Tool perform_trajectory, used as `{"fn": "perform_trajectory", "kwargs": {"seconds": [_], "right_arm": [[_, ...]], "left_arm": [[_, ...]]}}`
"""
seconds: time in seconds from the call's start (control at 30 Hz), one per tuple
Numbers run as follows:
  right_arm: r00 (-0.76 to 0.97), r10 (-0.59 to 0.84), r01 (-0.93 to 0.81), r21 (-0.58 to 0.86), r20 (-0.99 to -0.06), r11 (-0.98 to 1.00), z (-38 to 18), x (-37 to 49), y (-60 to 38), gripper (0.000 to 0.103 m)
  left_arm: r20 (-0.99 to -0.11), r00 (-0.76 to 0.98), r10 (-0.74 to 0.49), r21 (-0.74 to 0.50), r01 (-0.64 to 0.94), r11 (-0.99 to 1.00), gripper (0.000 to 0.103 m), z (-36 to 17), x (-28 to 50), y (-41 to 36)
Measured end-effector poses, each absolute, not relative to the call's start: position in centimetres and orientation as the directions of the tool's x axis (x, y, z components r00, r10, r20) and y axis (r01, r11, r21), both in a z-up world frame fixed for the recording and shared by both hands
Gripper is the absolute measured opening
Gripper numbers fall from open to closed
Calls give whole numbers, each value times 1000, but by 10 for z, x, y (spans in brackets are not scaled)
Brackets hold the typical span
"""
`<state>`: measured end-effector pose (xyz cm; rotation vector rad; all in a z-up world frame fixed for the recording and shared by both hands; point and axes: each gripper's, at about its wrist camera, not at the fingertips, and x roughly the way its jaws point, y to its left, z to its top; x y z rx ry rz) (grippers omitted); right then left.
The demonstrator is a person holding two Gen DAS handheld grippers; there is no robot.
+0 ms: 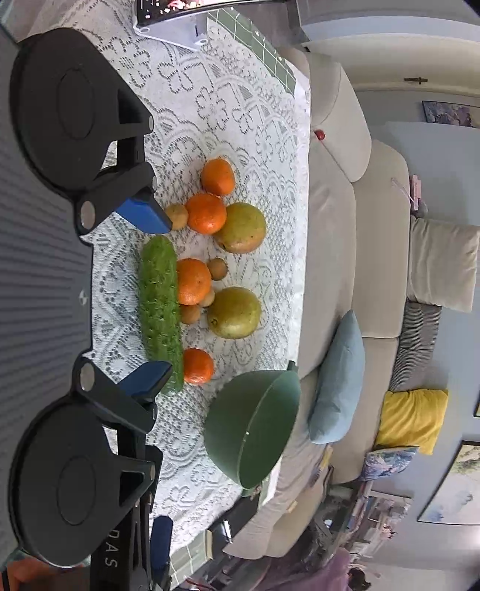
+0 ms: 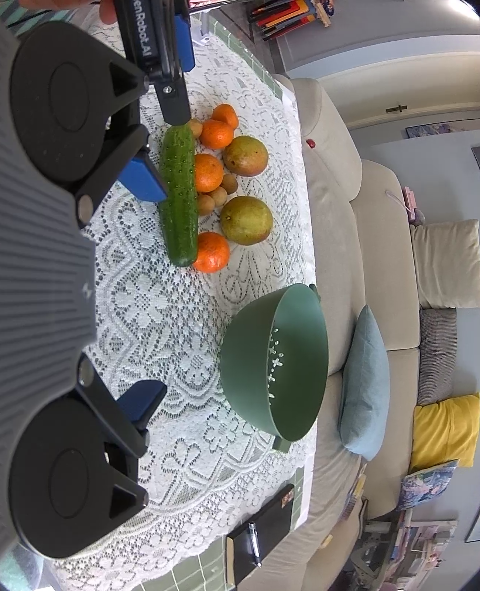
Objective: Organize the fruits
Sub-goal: 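Grasp the reddish-green mango with the left tool while the right tool grasps the yellow-green pear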
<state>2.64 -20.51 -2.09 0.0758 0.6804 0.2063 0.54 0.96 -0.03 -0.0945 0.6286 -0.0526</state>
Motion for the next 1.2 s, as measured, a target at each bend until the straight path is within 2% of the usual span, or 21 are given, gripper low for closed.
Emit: {"fn": "perform_trajectory", "kwargs": {"seconds": [0.13, 0.47, 0.7, 0.83, 0.97, 1.2], "right_arm": [[742, 253, -186, 172, -620, 967, -20, 39, -206, 99], [702, 298, -280, 135, -647, 951, -20, 80, -192, 99], [665, 376, -394, 125, -645, 911, -18, 116, -176, 99], [653, 407, -472, 77, -638, 878, -18, 133, -163, 99], [621, 444, -518, 87, -646, 851, -16, 150, -152, 99], [608, 480, -561, 86, -632, 823, -17, 178, -134, 99]], "left_arm": [[-576, 814, -79, -95, 29, 995, 92, 3, 12, 11], [-588, 804, -85, -56, 64, 996, 86, 11, 44, 13], [-641, 762, -94, -48, 82, 995, 63, 14, 78, 21], [-629, 774, -66, 1, 86, 996, 62, 20, 94, 25], [-613, 790, -26, 56, 76, 996, 62, 21, 109, 30], [-636, 771, -19, 15, 37, 999, 62, 4, 134, 53]]}}
